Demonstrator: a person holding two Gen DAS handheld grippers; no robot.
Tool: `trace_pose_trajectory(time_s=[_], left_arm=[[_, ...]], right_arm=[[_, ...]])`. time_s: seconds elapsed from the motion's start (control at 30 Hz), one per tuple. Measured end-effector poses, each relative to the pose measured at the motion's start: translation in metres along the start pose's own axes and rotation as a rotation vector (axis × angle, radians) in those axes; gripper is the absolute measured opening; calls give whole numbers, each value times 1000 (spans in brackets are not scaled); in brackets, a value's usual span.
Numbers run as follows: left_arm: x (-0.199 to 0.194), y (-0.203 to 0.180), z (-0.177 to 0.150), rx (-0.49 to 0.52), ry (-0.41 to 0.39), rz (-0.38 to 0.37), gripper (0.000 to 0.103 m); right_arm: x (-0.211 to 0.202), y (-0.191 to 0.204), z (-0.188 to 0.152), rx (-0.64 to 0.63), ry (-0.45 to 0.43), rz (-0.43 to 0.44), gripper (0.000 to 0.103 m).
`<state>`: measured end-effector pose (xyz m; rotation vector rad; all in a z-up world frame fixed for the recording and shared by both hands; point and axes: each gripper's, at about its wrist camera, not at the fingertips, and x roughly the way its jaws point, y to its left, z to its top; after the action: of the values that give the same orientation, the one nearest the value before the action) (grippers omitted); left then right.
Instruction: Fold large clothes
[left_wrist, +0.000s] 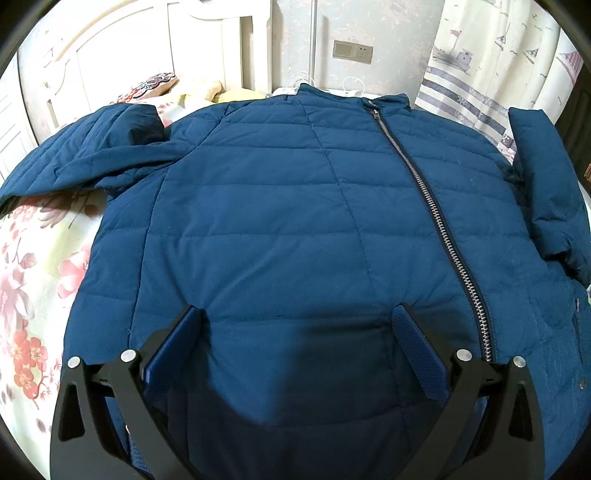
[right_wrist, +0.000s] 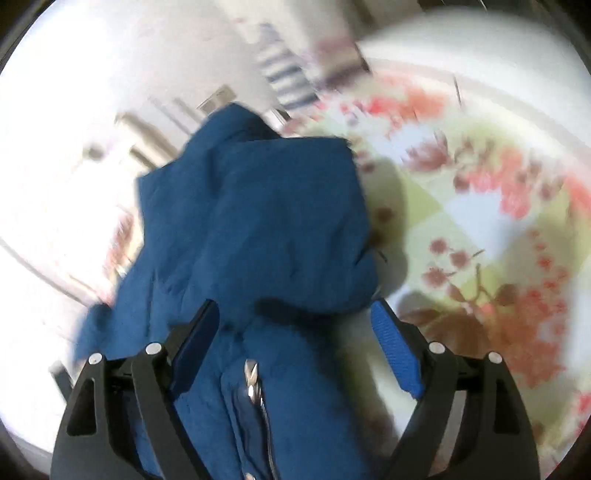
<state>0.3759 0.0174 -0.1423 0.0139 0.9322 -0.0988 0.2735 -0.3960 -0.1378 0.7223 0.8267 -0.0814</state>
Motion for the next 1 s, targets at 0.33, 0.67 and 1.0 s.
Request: trace_pose_trajectory(time_s=[0.33,0.67,1.0], left_arm=[[0,1,-1,-1,-2,-3,99],[-4,7,-2,-24,-17,-27,99],[-17,50,-5,-254,-108,-227,99]], right_arm=[[1,22,33,-53,-164,-12,13],[21,263,-27,-719,-148,143,17],[18,258,-50,-673,-66,298,67]])
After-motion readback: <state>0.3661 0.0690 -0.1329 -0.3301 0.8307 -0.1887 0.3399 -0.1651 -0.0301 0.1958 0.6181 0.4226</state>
